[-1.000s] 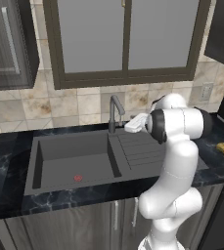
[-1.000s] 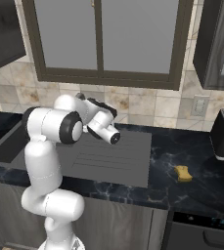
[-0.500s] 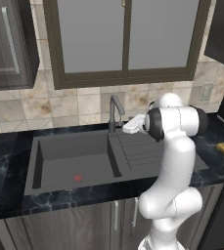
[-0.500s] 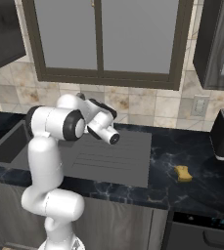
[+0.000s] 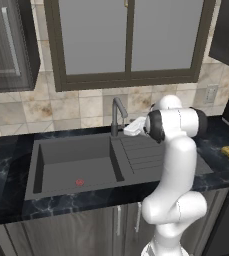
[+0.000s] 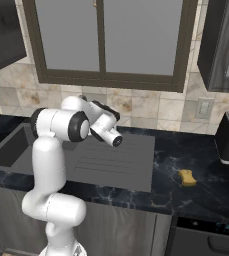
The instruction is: Soak the sponge with water for a few seconds and then drop it inside the sink.
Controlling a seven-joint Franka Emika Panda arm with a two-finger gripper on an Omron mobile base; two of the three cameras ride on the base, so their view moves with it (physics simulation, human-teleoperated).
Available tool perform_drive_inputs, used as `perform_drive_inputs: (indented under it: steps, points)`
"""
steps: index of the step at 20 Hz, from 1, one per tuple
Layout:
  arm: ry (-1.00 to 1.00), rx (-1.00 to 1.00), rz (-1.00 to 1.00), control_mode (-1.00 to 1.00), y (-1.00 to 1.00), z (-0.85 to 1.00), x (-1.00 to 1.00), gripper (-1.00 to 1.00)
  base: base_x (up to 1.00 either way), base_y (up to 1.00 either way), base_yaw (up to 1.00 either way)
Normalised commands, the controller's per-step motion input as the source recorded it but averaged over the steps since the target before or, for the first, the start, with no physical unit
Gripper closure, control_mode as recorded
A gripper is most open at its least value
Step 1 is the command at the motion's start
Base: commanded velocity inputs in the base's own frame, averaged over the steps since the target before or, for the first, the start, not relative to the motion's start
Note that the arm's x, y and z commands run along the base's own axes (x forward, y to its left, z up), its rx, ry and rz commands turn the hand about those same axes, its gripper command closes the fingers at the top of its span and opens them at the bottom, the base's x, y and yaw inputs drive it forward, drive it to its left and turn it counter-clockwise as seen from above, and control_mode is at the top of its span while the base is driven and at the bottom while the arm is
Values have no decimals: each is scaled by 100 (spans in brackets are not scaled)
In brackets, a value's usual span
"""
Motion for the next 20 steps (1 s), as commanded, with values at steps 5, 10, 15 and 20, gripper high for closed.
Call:
perform_drive_inputs:
  steps: [5,10,15,20]
  points:
    - [0,0,0,-100,0,-6,22,-100,0,0,0]
    - [0,0,0,-100,0,-7,22,-100,0,0,0]
    - [0,0,0,-100,0,-8,18,-100,0,0,0]
    - [0,0,-1,-100,0,-6,15,-100,0,0,0]
